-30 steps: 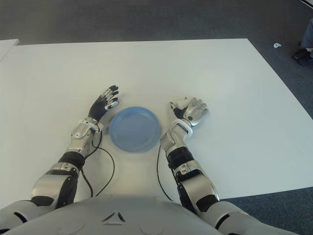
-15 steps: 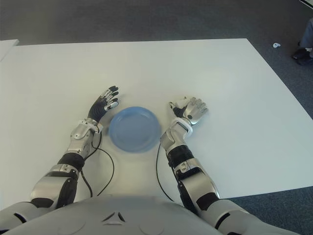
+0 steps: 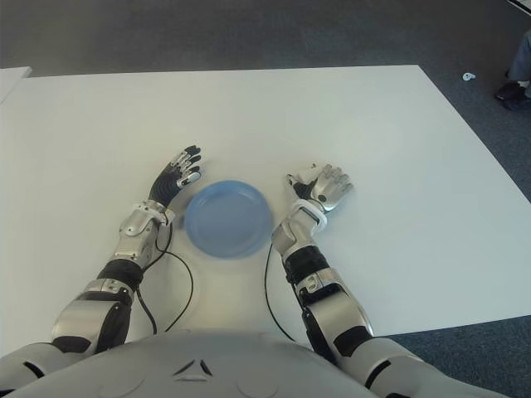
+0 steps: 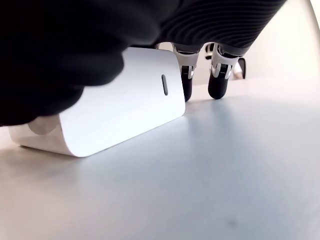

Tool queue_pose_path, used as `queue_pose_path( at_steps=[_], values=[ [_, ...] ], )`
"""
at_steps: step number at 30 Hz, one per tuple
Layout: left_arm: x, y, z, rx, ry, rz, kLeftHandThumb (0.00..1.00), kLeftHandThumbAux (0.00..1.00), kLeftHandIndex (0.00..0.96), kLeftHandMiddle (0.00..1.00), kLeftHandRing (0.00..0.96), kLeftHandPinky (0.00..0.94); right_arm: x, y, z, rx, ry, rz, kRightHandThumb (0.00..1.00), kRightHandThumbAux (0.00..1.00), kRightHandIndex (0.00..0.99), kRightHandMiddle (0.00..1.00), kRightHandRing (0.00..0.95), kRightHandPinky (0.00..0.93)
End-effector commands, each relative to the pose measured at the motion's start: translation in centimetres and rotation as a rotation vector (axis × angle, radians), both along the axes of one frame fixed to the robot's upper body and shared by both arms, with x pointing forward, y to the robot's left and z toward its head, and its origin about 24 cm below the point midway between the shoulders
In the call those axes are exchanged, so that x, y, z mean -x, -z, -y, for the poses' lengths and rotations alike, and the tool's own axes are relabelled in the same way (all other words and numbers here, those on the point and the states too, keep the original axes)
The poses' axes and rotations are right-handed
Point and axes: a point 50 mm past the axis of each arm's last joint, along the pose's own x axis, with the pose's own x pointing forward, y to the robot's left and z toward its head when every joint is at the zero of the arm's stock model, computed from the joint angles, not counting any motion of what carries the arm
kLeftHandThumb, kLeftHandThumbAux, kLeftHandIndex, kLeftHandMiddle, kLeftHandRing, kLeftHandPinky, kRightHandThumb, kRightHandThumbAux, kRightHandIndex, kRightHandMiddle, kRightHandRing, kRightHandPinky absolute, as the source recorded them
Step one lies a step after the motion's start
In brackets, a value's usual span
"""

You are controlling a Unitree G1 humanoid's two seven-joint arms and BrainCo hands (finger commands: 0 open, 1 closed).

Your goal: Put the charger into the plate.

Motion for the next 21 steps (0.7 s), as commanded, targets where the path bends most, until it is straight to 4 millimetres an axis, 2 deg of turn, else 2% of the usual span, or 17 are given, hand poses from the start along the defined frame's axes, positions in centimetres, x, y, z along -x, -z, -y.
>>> queue_pose_path(
  at_steps=[1,2,3,4,5,7,9,12,17,21],
  values=[
    [0.82,1.16,-0.13,-0.005,0.015,-0.068,0.012,0.558,0.0,0.0,0.0,0.025,2.82,3.53,-0.22,-0.104,0.045,-0.194,0.395,0.306,0.105,0.259,0.347,0.543],
    [0.82,1.16,-0.14,-0.004,0.015,-0.069,0.012,0.558,0.0,0.0,0.0,0.025,2.83,3.51,-0.19,-0.111,0.053,-0.184,0.43,0.327,0.119,0.282,0.377,0.577],
    [0.83,1.17,-0.13,-0.004,0.016,-0.07,0.012,0.558,0.0,0.0,0.0,0.025,2.84,3.5,-0.15,-0.117,0.058,-0.176,0.532,0.386,0.132,0.324,0.431,0.611],
    [0.83,1.18,-0.12,-0.004,0.016,-0.07,0.012,0.558,0.0,0.0,0.0,0.024,2.85,3.5,-0.12,-0.12,0.062,-0.171,0.681,0.47,0.151,0.384,0.51,0.66],
    [0.83,1.18,-0.12,-0.004,0.016,-0.071,0.012,0.558,0.0,0.0,0.0,0.024,2.85,3.5,-0.05,-0.134,0.071,-0.144,0.776,0.524,0.163,0.423,0.561,0.691],
    [0.81,1.18,-0.14,-0.004,0.015,-0.072,0.013,0.559,0.0,0.0,0.0,0.023,2.83,3.43,0.01,-0.158,0.087,-0.087,0.862,0.57,0.253,0.458,0.628,0.729],
    [0.77,1.17,-0.16,-0.003,0.014,-0.073,0.015,0.56,0.0,0.0,0.0,0.024,2.82,3.32,0.0,-0.177,0.104,-0.023,0.851,0.635,0.326,0.516,0.684,0.767],
    [0.77,1.17,-0.17,-0.002,0.013,-0.074,0.016,0.562,0.0,0.0,0.0,0.026,2.84,3.31,-0.07,-0.199,0.112,0.044,0.849,0.659,0.363,0.538,0.711,0.778],
    [0.8,1.19,-0.14,-0.002,0.012,-0.075,0.017,0.561,0.0,0.0,0.0,0.025,2.88,3.37,-0.13,-0.225,0.105,0.111,0.855,0.669,0.431,0.492,0.741,0.782],
    [0.81,1.19,-0.15,-0.003,0.011,-0.075,0.017,0.561,0.0,0.0,0.0,0.026,2.87,3.37,-0.18,-0.249,0.101,0.147,0.857,0.67,0.45,0.474,0.753,0.788]
  ],
)
